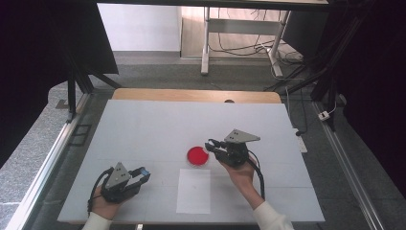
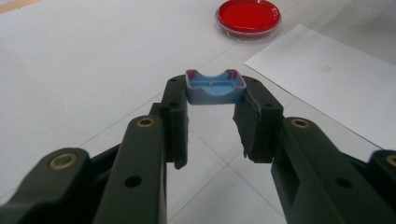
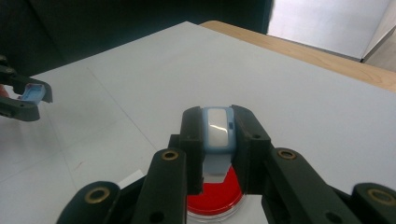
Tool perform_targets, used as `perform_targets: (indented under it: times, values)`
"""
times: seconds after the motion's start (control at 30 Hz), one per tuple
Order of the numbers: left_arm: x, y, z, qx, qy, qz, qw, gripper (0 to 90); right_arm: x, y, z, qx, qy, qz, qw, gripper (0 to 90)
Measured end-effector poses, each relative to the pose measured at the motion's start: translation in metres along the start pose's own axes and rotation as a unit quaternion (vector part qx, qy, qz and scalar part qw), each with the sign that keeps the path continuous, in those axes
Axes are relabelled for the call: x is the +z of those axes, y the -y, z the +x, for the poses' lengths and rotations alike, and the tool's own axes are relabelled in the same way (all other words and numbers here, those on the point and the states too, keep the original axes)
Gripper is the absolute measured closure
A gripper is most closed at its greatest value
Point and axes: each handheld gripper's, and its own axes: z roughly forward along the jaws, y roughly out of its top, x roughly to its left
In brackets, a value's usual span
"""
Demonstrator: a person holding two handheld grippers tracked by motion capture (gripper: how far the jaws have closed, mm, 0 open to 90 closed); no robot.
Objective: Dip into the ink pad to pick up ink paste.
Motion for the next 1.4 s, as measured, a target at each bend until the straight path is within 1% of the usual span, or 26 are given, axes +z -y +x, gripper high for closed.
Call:
perform_targets:
  times: [0.2, 0.3, 0.33, 0.4, 0.47, 0.53, 0.63, 0.73, 1.0, 1.1, 1.17, 1.3, 1.4]
  values:
    - [0.001, 0.0, -0.001, 0.001, 0.001, 0.001, 1.0, 65.4, 0.009, -0.002, -0.001, -0.002, 0.0, 0.01, 1.0, 75.3]
    - [0.002, 0.0, -0.001, 0.002, 0.004, 0.002, 1.0, 65.4, 0.015, -0.002, -0.001, -0.004, -0.003, 0.034, 0.9994, 75.3]
    - [0.003, 0.0, -0.001, 0.002, 0.004, 0.002, 1.0, 65.4, 0.017, -0.001, -0.001, -0.005, -0.003, 0.035, 0.9994, 75.2]
    - [0.004, 0.0, -0.002, 0.003, 0.005, 0.001, 1.0, 65.4, 0.02, 0.0, -0.001, -0.004, -0.006, 0.045, 0.999, 75.2]
    - [0.004, 0.0, -0.003, 0.005, 0.004, 0.0, 1.0, 65.4, 0.023, 0.001, -0.001, -0.003, -0.006, 0.045, 0.999, 75.2]
    - [0.004, 0.0, -0.003, 0.005, 0.005, 0.001, 1.0, 65.4, 0.026, 0.002, -0.001, -0.008, -0.006, 0.056, 0.9984, 75.2]
    - [0.004, 0.0, -0.002, 0.004, 0.005, 0.003, 1.0, 65.4, 0.029, 0.002, 0.001, -0.014, -0.007, 0.061, 0.998, 75.2]
    - [0.005, 0.0, -0.002, 0.003, 0.006, 0.003, 1.0, 65.4, 0.033, 0.002, 0.003, -0.026, -0.006, 0.067, 0.9974, 75.2]
    - [0.005, 0.001, -0.001, -0.002, 0.009, 0.002, 1.0, 65.3, 0.042, 0.004, 0.007, -0.041, -0.004, 0.087, 0.9954, 75.3]
    - [0.005, 0.001, 0.0, -0.002, 0.008, 0.002, 1.0, 65.3, 0.045, 0.005, 0.007, -0.042, -0.005, 0.09, 0.995, 75.2]
    - [0.005, 0.001, -0.001, -0.002, 0.009, 0.002, 1.0, 65.3, 0.046, 0.005, 0.007, -0.047, 0.001, 0.094, 0.9944, 75.2]
    - [0.005, 0.001, 0.0, -0.002, 0.009, 0.003, 1.0, 65.4, 0.048, 0.006, 0.007, -0.049, 0.003, 0.097, 0.994, 75.2]
    - [0.005, 0.001, 0.0, -0.002, 0.008, 0.003, 1.0, 65.3, 0.05, 0.007, 0.007, -0.048, 0.0, 0.096, 0.9942, 75.2]
